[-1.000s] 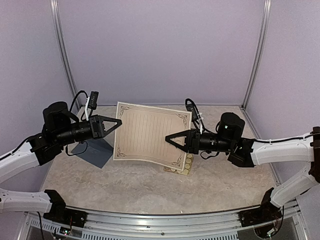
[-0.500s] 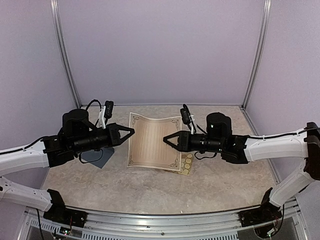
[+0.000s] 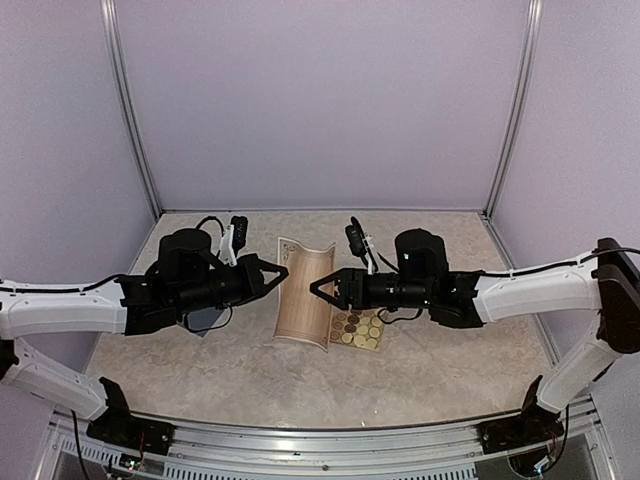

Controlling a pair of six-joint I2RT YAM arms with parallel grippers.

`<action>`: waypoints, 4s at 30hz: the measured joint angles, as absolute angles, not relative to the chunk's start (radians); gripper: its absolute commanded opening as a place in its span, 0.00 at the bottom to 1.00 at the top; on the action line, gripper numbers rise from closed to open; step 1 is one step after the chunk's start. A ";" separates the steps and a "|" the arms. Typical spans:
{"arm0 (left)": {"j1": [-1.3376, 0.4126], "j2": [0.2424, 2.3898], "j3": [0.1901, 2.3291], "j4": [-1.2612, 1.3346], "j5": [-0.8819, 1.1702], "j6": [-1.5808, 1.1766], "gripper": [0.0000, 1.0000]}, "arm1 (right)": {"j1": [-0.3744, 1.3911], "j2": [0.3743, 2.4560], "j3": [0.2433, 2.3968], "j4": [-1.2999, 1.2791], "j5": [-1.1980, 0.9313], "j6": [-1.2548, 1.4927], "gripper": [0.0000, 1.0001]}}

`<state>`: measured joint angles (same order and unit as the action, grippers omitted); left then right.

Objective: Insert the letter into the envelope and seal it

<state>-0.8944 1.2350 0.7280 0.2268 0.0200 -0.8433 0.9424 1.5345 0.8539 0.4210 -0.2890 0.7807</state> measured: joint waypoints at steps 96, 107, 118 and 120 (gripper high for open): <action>-0.865 1.532 0.843 -0.045 -0.007 -0.756 0.00 | 0.690 1.781 0.669 0.457 -0.529 0.831 0.35; -0.902 1.644 0.850 0.146 0.030 -0.867 0.00 | 0.690 1.826 0.669 0.535 -0.562 0.862 0.34; -0.931 1.785 0.881 0.314 0.044 -0.971 0.00 | 0.701 1.880 0.670 0.626 -0.563 0.919 0.33; -0.937 1.808 0.897 0.333 0.043 -0.984 0.00 | 0.703 1.884 0.670 0.633 -0.562 0.926 0.33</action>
